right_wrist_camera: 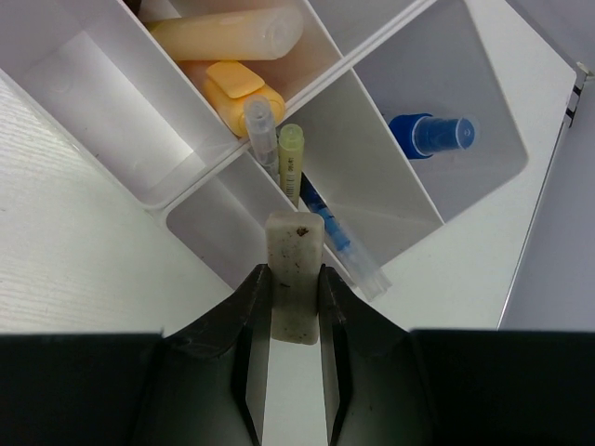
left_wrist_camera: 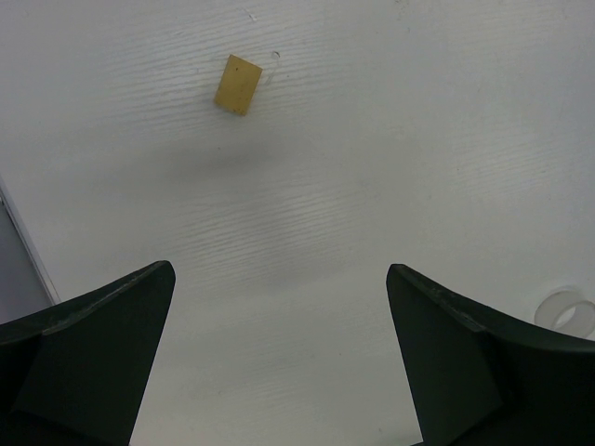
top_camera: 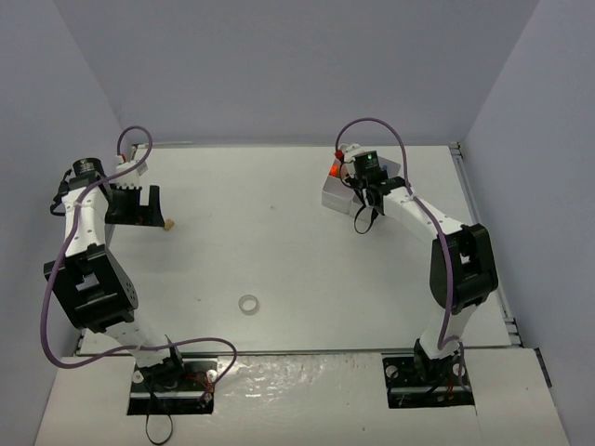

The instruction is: Sort the stationery into containers

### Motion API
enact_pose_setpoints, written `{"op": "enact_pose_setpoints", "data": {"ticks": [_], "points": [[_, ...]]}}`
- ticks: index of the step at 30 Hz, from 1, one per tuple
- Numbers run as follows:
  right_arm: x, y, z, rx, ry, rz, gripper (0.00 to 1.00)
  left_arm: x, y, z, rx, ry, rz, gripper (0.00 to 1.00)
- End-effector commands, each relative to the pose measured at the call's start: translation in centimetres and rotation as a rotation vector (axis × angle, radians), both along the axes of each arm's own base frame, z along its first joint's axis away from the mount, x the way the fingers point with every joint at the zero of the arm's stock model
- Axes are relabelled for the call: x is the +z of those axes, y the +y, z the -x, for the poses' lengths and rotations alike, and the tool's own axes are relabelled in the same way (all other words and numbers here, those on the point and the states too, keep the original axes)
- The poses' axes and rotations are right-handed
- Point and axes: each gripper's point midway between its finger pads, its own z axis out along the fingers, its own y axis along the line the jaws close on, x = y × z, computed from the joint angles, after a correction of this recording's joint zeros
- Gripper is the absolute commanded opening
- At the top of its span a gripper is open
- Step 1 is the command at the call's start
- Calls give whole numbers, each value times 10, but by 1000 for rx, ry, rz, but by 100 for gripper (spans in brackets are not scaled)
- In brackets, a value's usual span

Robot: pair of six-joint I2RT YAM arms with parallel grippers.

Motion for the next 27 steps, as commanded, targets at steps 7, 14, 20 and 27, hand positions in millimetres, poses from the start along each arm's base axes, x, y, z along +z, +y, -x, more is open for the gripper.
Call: {"op": "enact_pose_setpoints", "data": {"ticks": [7,14,20,27], "points": [[6,11,-10,17,-31,-42,36,16,2,-4,-19,-64,-27,97],[6,7,-14,-2,-38,-13,46,18,1,-4,-24,-69,-28,97],[41,20,-11,16,-104,-102,48,8,1,-7,-34,-49,-37,93],[88,60,6,111,-188,-194,52,-48,15,-33,-81,123,-243,78]]}}
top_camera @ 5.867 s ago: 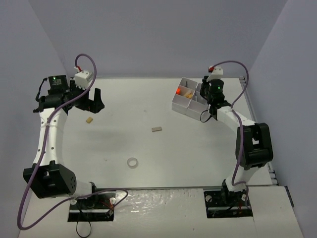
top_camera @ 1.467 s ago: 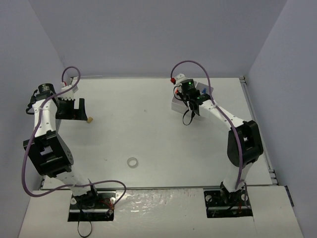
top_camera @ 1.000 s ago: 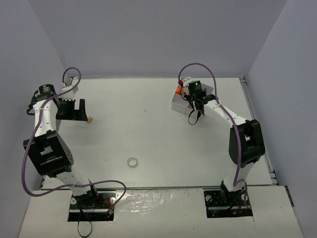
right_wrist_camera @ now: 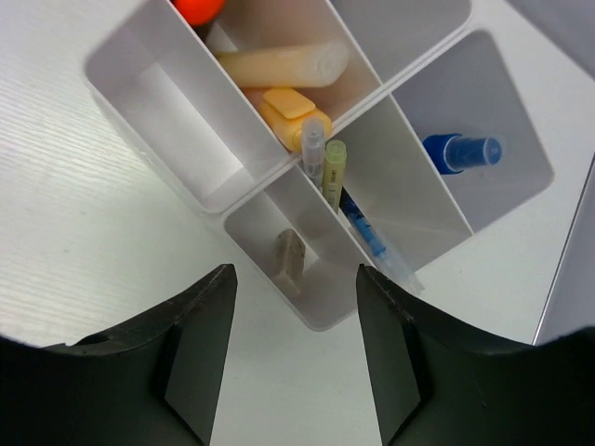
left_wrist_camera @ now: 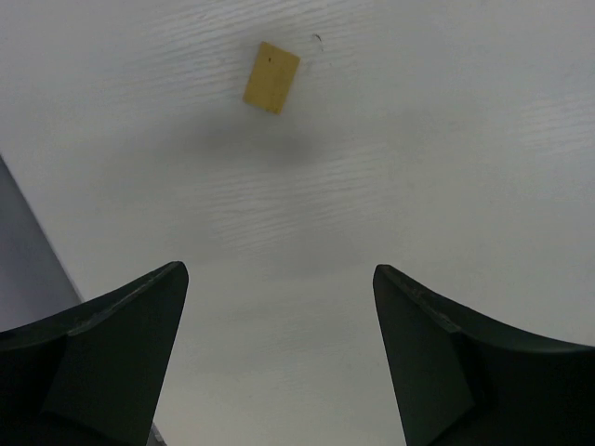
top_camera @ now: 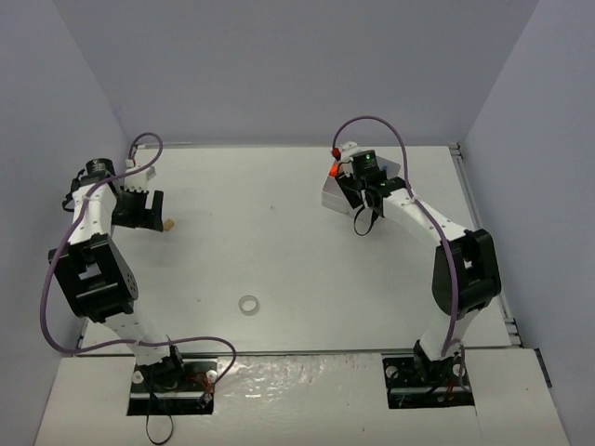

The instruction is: Sort the stationery into containers

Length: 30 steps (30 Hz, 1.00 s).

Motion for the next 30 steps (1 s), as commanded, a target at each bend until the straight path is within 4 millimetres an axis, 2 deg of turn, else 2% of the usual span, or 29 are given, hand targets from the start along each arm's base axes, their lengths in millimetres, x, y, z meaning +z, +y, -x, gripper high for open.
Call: {"op": "enact_pose_setpoints", "data": {"ticks": [1,4,7,9,13,20,28,30], "points": [[82,42,3,76,-191,-95,52,-31,8,-28,-64,90,-159,78],[82,50,9,90,-197,-67,52,-47,6,-43,-66,120,-149,78],[77,55,12,99,-188,-59,52,-51,7,-58,-61,83,-142,76],[76,57,14,103,-185,-65,52,-54,7,-63,-59,73,-139,70],[77,56,15,101,-186,-67,52,-61,9,-70,-53,79,-145,60],[79,57,13,102,-191,-69,52,-73,4,-82,-69,58,-150,49],[83,56,13,103,-199,-63,52,-80,0,-86,-78,52,-139,41],[83,56,13,101,-201,-63,52,-81,-1,-88,-78,46,-129,26]]}}
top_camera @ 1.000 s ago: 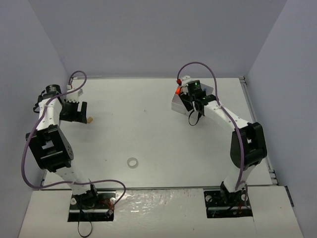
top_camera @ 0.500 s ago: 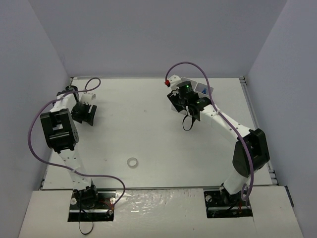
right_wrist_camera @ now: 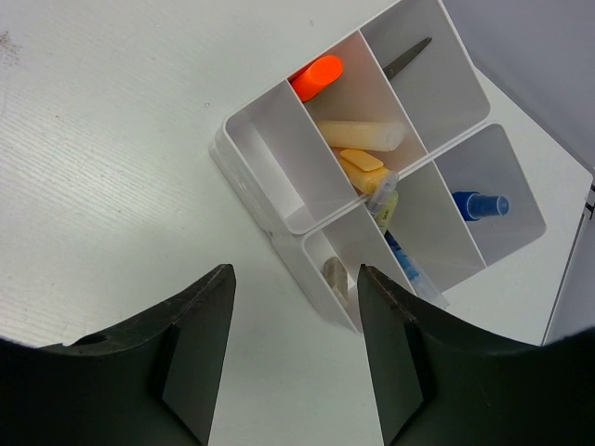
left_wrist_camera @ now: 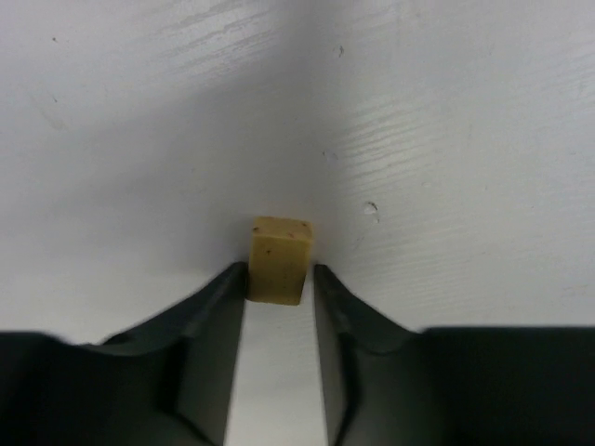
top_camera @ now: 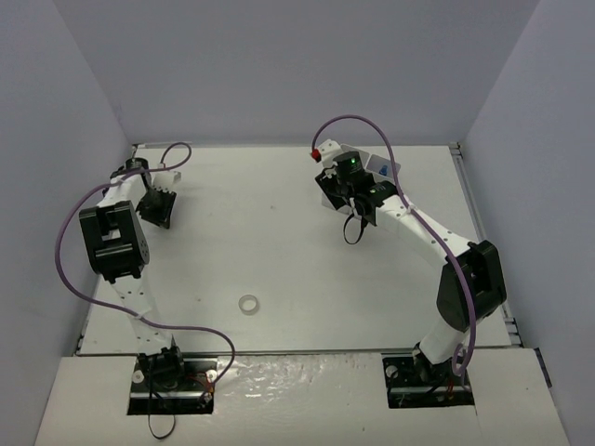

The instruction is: Sort the stationery into containers

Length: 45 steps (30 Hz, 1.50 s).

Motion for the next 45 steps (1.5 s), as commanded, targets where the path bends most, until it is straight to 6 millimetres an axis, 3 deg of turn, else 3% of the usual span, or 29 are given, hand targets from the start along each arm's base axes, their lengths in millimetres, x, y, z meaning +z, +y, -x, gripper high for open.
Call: {"op": "enact_pose_setpoints", "data": {"ticks": [1,2,6,9,12,14,16,18,19,20,21,22,23,24,26,30,45], "points": [[38,-3,-8,-26,-102,-36,52,16,-2,-19,-1,-77,0,14],[39,-2,-8,-26,-102,-39,52,16,-3,-20,0,-78,3,0],[45,4,-4,-6,-102,-92,52,27,-11,-18,-11,-117,48,0],[61,30,2,59,-82,-250,54,63,-33,-17,-38,-198,147,0],[99,77,13,186,-35,-530,56,135,-70,-12,-95,-329,313,0],[129,116,26,324,4,-715,58,178,-85,-7,-132,-405,364,0],[150,152,29,394,54,-878,63,235,-104,7,-205,-528,372,0],[170,176,29,419,74,-968,64,265,-127,19,-299,-603,354,0],[179,186,29,430,75,-993,64,273,-128,25,-307,-625,346,0],[188,196,30,444,71,-1016,64,281,-143,31,-372,-650,332,0],[210,210,35,474,51,-1064,64,287,-151,38,-407,-668,321,0],[208,219,31,473,61,-1084,64,301,-160,49,-451,-711,304,0],[225,228,35,490,53,-1137,64,299,-174,57,-511,-719,287,0],[221,234,32,486,66,-1149,64,302,-189,69,-566,-738,281,0],[230,247,41,524,77,-1191,64,305,-195,75,-588,-759,272,0],[229,266,57,573,92,-1207,63,306,-201,82,-597,-747,293,0],[180,291,50,526,240,-1242,55,308,-212,80,-617,-758,278,0]]}}
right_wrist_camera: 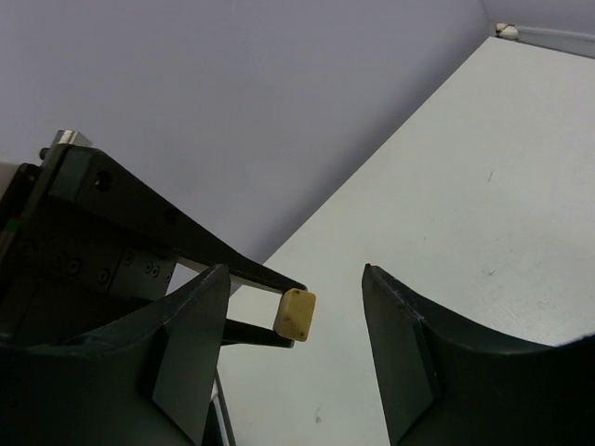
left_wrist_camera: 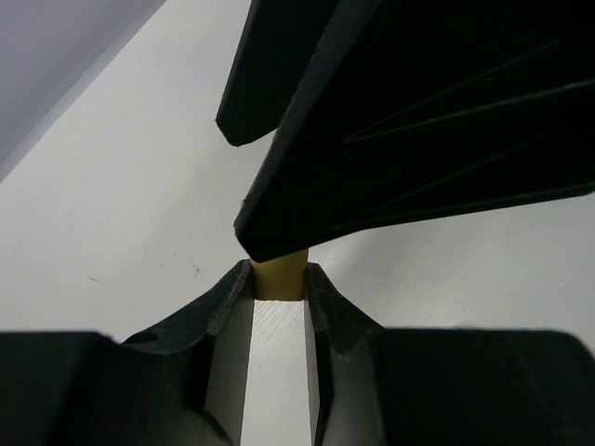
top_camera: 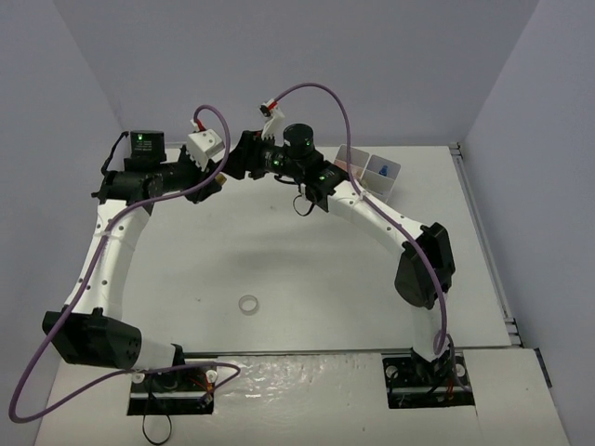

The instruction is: Sort the stationery into containers

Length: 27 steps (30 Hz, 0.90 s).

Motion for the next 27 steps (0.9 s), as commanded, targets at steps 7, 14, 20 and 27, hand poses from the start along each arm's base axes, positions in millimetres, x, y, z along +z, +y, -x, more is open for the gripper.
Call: {"op": "enact_pose_setpoints", "data": {"ticks": [7,14,20,27], "points": [[11,14,8,78,17,-89,47,33,-1,-6,4,-121,12,0],[7,17,15,112,56,-116,40,31,3,-15,41,-120,4,0],[5,18,17,121,65,-130,34,31,2,-16,40,-110,7,0],[6,18,19,136,61,-158,0,31,0,-11,23,-107,9,0]]}}
